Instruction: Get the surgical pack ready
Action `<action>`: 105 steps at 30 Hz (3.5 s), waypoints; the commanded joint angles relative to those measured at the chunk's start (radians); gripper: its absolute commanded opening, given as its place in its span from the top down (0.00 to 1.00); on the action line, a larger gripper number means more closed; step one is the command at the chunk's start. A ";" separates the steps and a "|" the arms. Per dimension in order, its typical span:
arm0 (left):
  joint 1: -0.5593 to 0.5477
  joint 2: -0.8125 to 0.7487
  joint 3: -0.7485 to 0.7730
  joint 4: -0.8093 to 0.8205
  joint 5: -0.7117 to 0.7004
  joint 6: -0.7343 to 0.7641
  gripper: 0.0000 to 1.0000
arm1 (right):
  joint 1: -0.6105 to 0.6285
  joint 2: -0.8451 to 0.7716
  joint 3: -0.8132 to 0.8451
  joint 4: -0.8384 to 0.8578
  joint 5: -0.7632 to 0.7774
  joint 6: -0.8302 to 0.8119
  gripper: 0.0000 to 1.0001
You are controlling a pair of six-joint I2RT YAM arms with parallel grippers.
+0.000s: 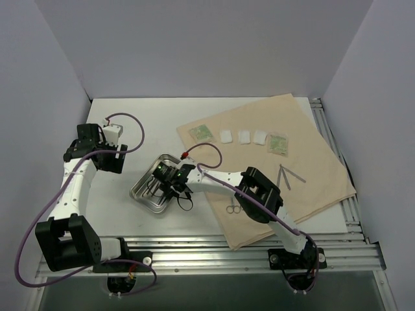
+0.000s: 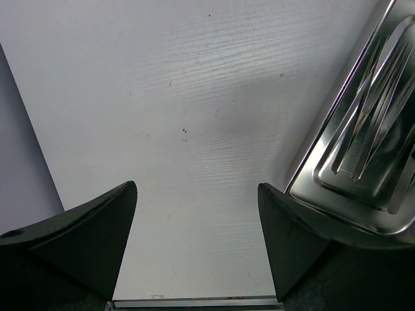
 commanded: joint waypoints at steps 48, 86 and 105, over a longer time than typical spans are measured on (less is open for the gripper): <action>0.023 -0.021 -0.006 0.050 -0.016 0.032 0.15 | -0.033 0.206 0.264 -0.075 0.101 0.072 1.00; 0.021 -0.024 -0.002 0.036 0.008 0.021 0.15 | -0.013 0.082 0.229 -0.093 0.200 0.055 0.79; 0.021 0.003 0.130 -0.060 0.076 0.007 0.15 | -0.261 -0.537 -0.210 0.137 -0.060 -0.881 0.64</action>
